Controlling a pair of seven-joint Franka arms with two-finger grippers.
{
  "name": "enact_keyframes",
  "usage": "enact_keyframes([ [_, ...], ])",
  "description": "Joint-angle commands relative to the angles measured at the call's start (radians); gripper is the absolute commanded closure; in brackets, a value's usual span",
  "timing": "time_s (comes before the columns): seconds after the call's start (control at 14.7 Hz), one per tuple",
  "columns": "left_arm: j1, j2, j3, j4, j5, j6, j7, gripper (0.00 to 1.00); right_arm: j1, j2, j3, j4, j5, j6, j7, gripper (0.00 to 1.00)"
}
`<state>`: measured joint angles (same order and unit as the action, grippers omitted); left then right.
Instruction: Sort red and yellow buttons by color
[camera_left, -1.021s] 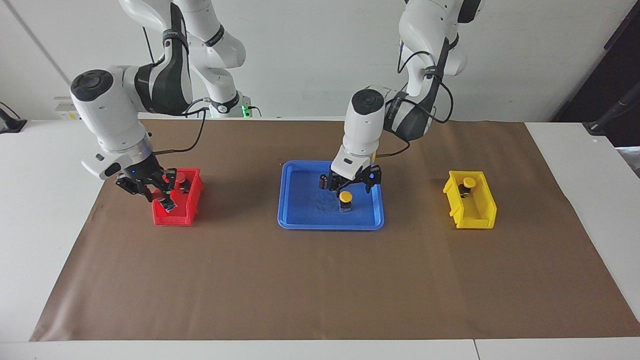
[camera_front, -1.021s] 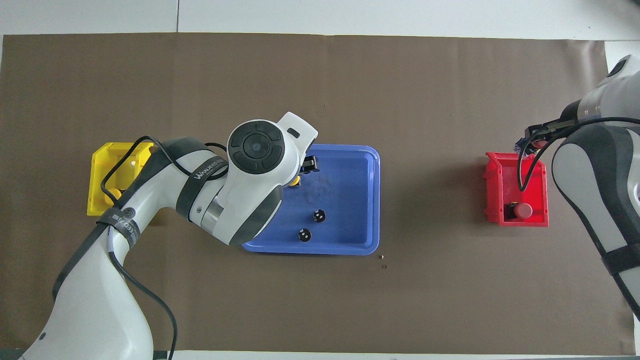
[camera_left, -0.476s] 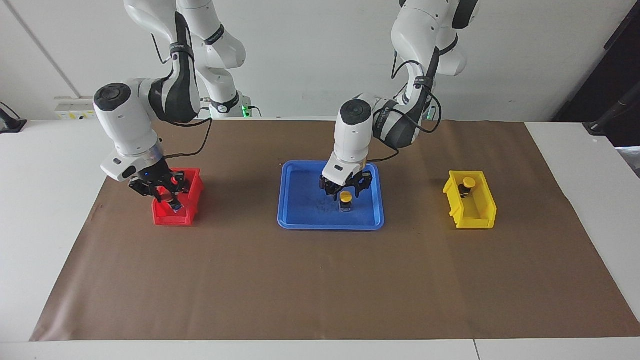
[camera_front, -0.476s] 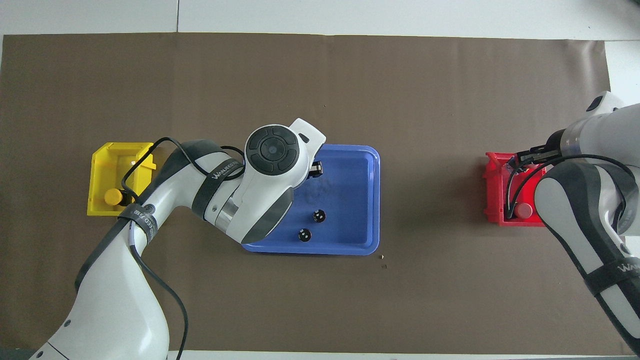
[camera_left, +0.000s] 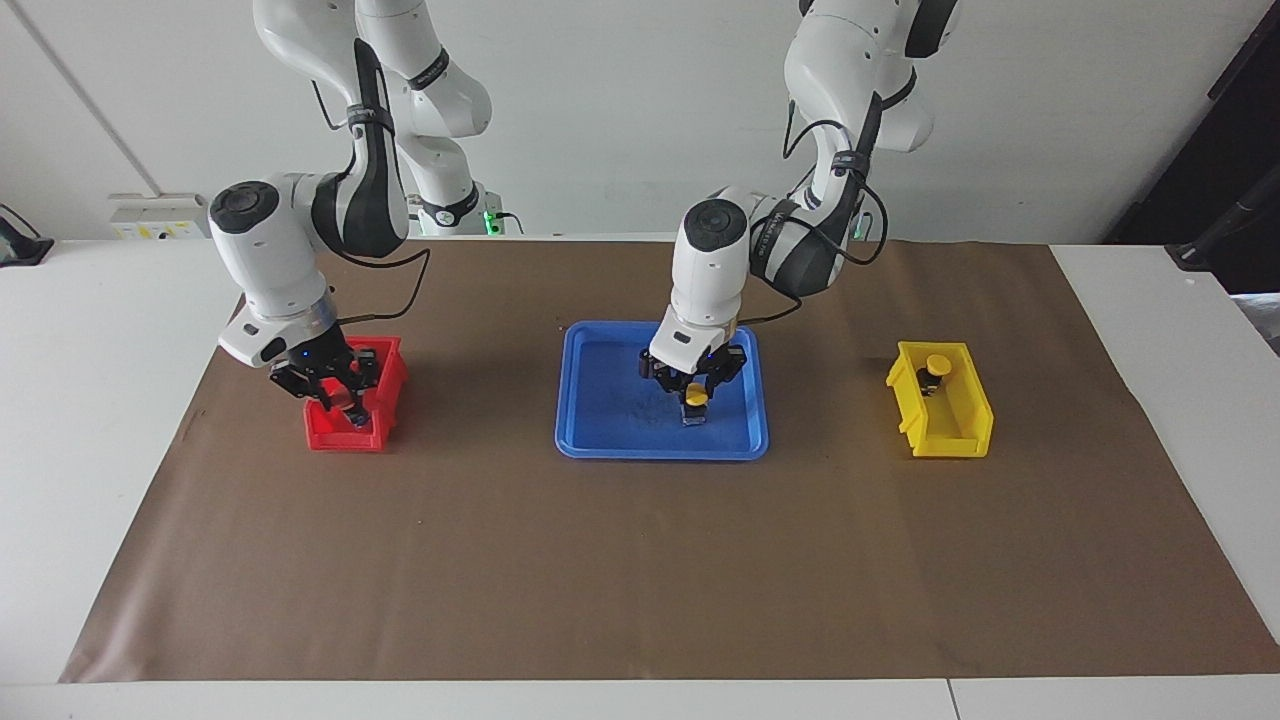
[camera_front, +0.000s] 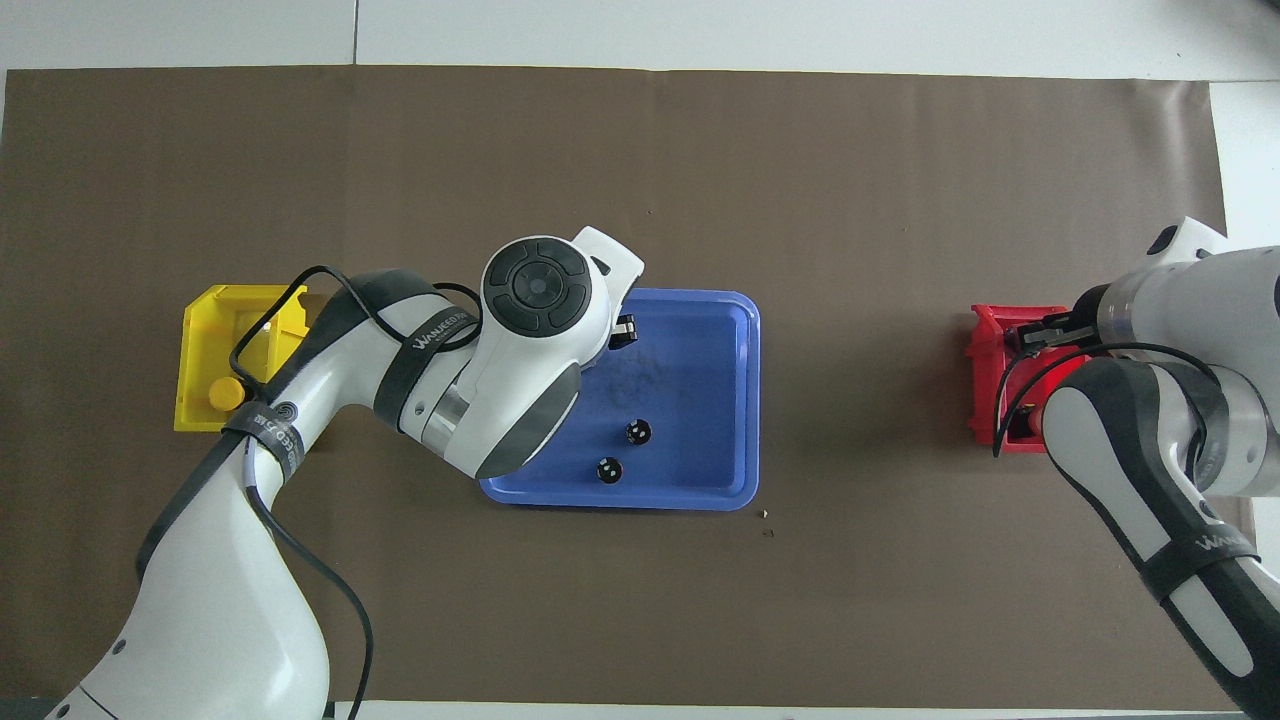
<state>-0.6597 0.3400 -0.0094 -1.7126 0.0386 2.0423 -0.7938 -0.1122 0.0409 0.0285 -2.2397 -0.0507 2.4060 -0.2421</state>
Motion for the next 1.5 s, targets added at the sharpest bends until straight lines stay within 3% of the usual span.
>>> enact_keyframes([
  [0.0,0.060,-0.087,0.006,0.080,0.023,-0.181,0.010,0.99,-0.018,-0.019,0.008,-0.035,0.017,0.030,-0.017,0.90],
  [0.27,0.266,-0.257,0.005,0.070,0.020,-0.370,0.368,0.99,-0.021,-0.021,0.008,-0.041,0.015,0.032,-0.023,0.88],
  [0.41,0.403,-0.298,0.005,0.070,0.014,-0.430,0.596,0.99,-0.021,-0.024,0.008,-0.052,0.015,0.033,-0.025,0.87],
  [0.54,0.498,-0.305,0.005,0.038,0.009,-0.406,0.721,0.99,-0.021,-0.024,0.008,-0.052,0.015,0.033,-0.025,0.80],
  [0.61,0.537,-0.332,0.005,-0.020,0.007,-0.328,0.754,0.99,-0.023,-0.026,0.008,-0.052,0.015,0.030,-0.031,0.70],
  [0.68,0.549,-0.352,0.005,-0.085,0.006,-0.270,0.768,0.99,-0.024,-0.024,0.008,-0.049,0.015,0.022,-0.051,0.44],
  [0.75,0.561,-0.369,0.006,-0.151,0.006,-0.207,0.775,0.99,-0.024,-0.024,0.008,-0.041,0.015,0.013,-0.058,0.27],
  [0.82,0.575,-0.375,0.006,-0.201,0.006,-0.156,0.789,0.99,-0.026,-0.022,0.008,-0.026,0.015,-0.005,-0.059,0.19],
  [0.95,0.592,-0.371,0.006,-0.268,0.006,-0.078,0.827,0.99,-0.029,-0.019,0.008,0.050,0.015,-0.088,-0.054,0.03],
  [1.43,0.627,-0.334,0.008,-0.421,0.006,0.152,0.847,0.99,-0.017,-0.026,0.013,0.504,0.017,-0.649,-0.008,0.01],
])
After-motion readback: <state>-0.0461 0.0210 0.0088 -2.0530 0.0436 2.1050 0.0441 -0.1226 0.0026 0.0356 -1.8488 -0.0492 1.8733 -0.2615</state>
